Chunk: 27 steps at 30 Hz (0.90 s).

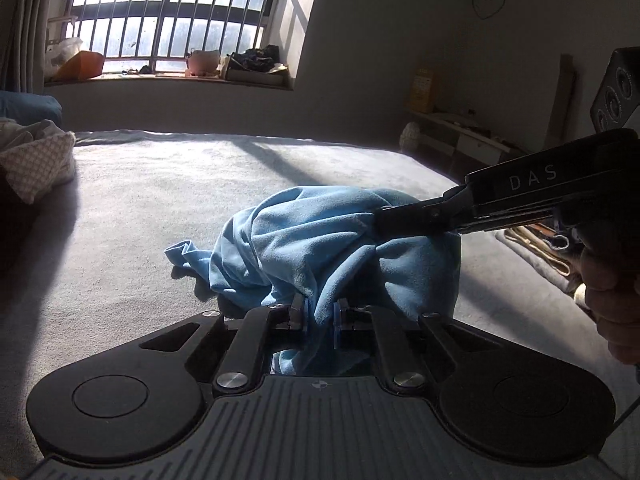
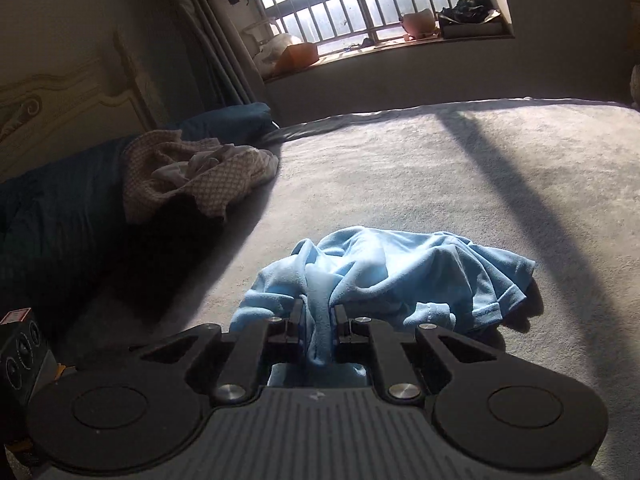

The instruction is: Fold clothes

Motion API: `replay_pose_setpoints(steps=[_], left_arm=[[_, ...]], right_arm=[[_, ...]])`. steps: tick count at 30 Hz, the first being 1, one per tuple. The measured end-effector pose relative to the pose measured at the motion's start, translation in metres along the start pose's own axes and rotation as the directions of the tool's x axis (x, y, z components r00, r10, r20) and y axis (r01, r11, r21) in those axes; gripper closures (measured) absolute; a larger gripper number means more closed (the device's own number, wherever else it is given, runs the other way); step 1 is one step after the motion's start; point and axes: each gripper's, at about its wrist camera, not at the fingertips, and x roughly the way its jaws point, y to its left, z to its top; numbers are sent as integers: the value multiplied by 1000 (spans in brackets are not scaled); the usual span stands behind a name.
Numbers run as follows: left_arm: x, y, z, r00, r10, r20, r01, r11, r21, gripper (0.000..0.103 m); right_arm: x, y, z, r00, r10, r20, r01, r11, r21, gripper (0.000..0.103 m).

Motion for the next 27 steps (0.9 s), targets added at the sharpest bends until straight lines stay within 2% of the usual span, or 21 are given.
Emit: replay_pose_setpoints(steps=[3,6,9,12,15,18,20,22,26,27], left_arm=[[-34,-1,-10,999,-38,14,39,999,-8,94],[-60,1,-23,997,-75,-5,75,997,-24,94],[-81,4,-37,991,-126,-49,123,991,-54,94],[-89,6,-53,980,-159,-118,155,987,-47,94],[-84,10,-63,965,-183,-188,175,983,-54,93],[-82,11,-67,957,-195,-217,183,980,-76,84],[-81,11,-65,961,-189,-204,173,981,-92,82],[-80,11,-63,965,-181,-189,163,981,-107,69],[-68,4,-63,964,-164,-208,145,984,-105,62],[-65,1,-64,963,-162,-216,144,985,-98,50]], right_arm=[[-24,10,-18,999,52,-7,-52,998,17,90],[-45,19,-42,995,99,-32,-98,995,31,90],[-66,28,-66,988,146,-57,-144,989,45,90],[-78,31,-100,976,181,-122,-174,983,62,90],[-78,36,-119,961,184,-206,-183,983,24,90],[-79,42,-137,940,180,-290,-193,981,-16,90],[-79,45,-150,922,175,-345,-202,978,-42,90],[-80,49,-162,901,168,-399,-212,975,-68,90],[-81,54,-181,858,138,-494,-220,969,-111,85],[-82,51,-179,851,129,-509,-209,973,-102,80]])
